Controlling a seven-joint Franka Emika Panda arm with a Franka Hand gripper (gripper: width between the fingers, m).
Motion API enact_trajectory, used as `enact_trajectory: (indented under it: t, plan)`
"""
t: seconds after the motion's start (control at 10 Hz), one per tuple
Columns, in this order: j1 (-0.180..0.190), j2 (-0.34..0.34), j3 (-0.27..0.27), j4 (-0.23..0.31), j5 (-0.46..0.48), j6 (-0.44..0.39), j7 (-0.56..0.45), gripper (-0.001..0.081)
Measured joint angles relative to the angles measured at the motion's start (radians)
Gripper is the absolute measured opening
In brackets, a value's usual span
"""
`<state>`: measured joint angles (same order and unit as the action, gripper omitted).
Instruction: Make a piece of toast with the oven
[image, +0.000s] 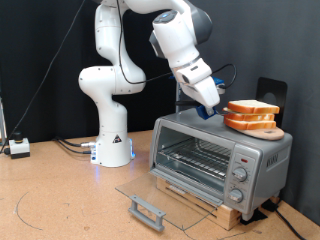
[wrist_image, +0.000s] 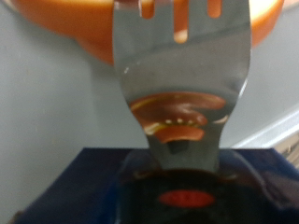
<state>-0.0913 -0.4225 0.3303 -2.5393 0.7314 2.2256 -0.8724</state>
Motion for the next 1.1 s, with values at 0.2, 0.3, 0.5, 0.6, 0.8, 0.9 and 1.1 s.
enact_trajectory:
  t: [0.2,0.3,0.5,0.6,0.8,0.9,1.1]
  plan:
    - [0.002,0.0,0.017,0.015,0.003,0.0,0.011,0.0411]
    - [0.003,0.001,0.027,0.02,0.003,0.0,0.027,0.0411]
    - [0.003,0.005,0.043,0.027,0.003,-0.001,0.062,0.0411]
    - [0.003,0.009,0.051,0.028,0.002,-0.002,0.075,0.0411]
    - [0.003,0.014,0.064,0.031,0.0,-0.002,0.078,0.0411]
    - [0.003,0.02,0.071,0.036,-0.003,-0.002,0.078,0.0411]
    - [0.003,0.034,0.089,0.049,-0.005,0.0,0.083,0.0411]
